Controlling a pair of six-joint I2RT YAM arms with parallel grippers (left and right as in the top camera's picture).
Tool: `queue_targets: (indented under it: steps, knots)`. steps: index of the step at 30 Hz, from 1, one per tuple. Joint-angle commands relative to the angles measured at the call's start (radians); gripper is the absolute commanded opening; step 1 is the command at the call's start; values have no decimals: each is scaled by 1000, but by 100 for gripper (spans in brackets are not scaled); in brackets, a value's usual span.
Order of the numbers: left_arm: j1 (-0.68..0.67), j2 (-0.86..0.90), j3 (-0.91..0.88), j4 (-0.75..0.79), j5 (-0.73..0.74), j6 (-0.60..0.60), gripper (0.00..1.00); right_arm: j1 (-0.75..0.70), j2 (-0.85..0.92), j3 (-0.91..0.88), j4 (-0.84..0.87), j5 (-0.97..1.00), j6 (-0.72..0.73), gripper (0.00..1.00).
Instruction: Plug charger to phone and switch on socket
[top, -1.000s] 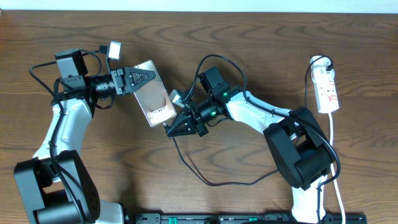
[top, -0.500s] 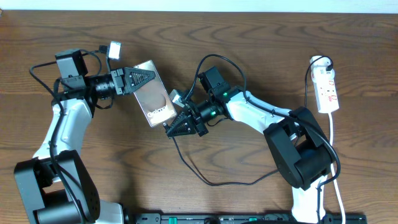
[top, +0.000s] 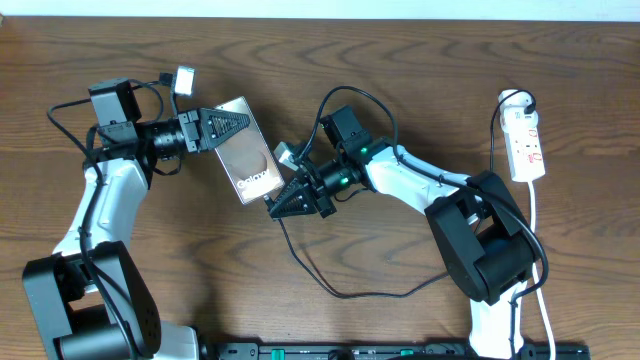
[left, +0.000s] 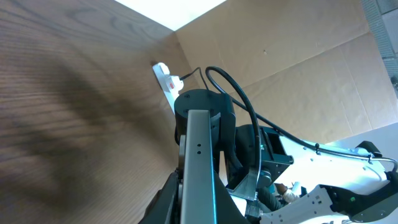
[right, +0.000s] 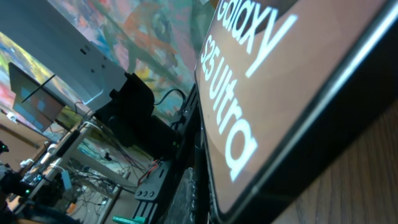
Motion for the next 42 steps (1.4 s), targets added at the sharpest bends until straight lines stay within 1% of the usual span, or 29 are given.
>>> queue_targets:
  steps: [1,14,20,31,35,42]
  knots:
    - [2,3,2,1,54,-1,7,-5,-29,-5,1,-18,6,1]
    - [2,3,2,2,54,-1,7,-5,-29,-5,50,2,100,1]
    - [2,3,2,2,54,-1,8,-5,-29,-5,53,1,106,1]
    - [2,3,2,2,54,19,7,-5,-29,-5,128,1,209,1]
    - [2,3,2,2,54,22,7,-5,-29,-5,132,1,218,1]
    - [2,3,2,1,54,33,8,-5,-29,-5,205,1,318,1]
